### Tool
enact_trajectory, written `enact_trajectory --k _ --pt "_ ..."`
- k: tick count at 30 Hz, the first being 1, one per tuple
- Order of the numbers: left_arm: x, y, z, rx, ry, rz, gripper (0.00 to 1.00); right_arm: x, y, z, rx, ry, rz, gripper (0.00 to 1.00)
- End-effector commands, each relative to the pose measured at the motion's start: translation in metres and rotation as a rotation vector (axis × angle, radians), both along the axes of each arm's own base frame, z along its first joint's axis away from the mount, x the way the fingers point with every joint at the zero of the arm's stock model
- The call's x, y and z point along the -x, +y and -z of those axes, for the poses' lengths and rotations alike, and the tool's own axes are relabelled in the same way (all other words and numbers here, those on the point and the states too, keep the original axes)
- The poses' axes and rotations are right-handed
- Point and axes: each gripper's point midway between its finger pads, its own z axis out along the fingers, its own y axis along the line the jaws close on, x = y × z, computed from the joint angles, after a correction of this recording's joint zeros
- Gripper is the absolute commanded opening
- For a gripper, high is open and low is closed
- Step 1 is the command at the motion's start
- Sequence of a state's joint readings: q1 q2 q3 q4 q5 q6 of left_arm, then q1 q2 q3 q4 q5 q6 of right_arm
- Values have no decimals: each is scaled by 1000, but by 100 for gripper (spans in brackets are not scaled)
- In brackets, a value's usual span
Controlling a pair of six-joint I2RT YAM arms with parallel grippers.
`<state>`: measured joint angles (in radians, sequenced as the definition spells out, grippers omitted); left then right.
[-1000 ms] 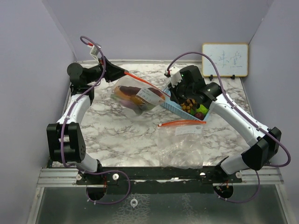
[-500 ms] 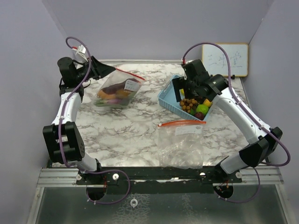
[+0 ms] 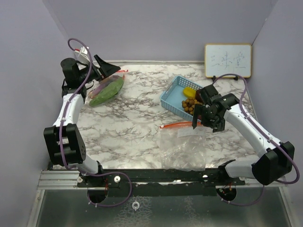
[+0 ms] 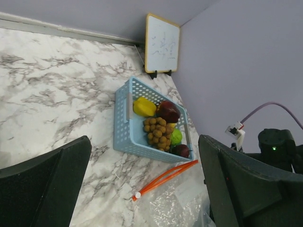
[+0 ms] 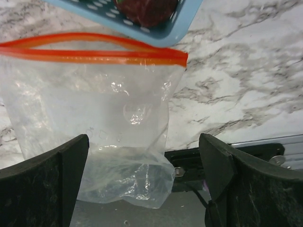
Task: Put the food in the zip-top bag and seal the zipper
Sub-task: Place the zipper food storage bag at the center of the board, then pick up the zipper food storage bag at the center of the board, then open the zipper of the food storage bag.
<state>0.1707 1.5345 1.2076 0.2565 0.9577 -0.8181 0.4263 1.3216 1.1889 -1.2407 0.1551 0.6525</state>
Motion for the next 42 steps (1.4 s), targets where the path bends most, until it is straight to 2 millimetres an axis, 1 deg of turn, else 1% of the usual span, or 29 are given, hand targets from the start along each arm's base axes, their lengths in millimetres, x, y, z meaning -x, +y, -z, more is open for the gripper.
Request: enact_trajectory --k 1,2,4,6,9,10,12,14,15,16,17,19,22,23,25,27,30,32,35,37,38,41,42 --pt "26 -49 -27 -24 -88 139 99 10 24 16 -147 31 26 99" --pt "29 -58 -26 -35 -86 151 99 12 26 22 -158 42 20 99" --pt "37 -77 -17 -58 -74 193 99 16 23 34 -143 55 23 99" --pt "45 -89 -6 -57 -48 228 99 18 20 44 -138 67 25 99" --pt "49 -94 11 -52 -4 239 99 21 22 60 -159 81 18 100" --pt "49 -94 13 -51 0 241 99 20 25 65 -173 79 8 95" --pt "49 -94 16 -47 8 244 99 15 34 67 -224 51 -36 76" --pt "48 -96 15 -30 14 254 99 8 46 59 -291 -3 -89 51" --pt "48 -97 15 -18 20 262 99 3 54 50 -332 -39 -119 34" --pt "48 -99 15 -7 22 268 99 -2 61 38 -375 -83 -150 13" --pt "48 -100 15 3 23 272 99 -7 67 24 -411 -135 -178 3" --pt "49 -102 15 23 35 278 99 -17 77 -13 -476 -272 -249 2" --pt "51 -107 9 44 39 294 99 -28 94 -80 -571 -504 -409 2" --pt "52 -109 8 44 38 301 99 -29 99 -98 -593 -559 -470 2" --pt "52 -115 9 23 18 323 99 -28 112 -122 -635 -617 -609 2" --pt "48 -118 17 -35 12 327 99 -23 127 -135 -691 -615 -753 2" --pt "36 -117 27 -98 -3 316 99 -13 143 -156 -780 -613 -907 2" --pt "30 -120 24 -83 -10 327 99 -8 148 -167 -813 -616 -973 2" --pt "27 -130 11 -52 -61 371 99 -6 151 -169 -817 -594 -1026 2" --pt "32 -140 3 -50 -96 429 98 -8 151 -168 -804 -584 -1038 2" --pt "36 -145 1 -50 -102 463 95 -9 152 -168 -802 -585 -1045 2" --pt "53 -162 2 -40 -108 552 90 -14 154 -173 -794 -602 -1058 2" --pt "60 -167 -2 -28 -121 579 90 -17 154 -175 -786 -608 -1059 2"
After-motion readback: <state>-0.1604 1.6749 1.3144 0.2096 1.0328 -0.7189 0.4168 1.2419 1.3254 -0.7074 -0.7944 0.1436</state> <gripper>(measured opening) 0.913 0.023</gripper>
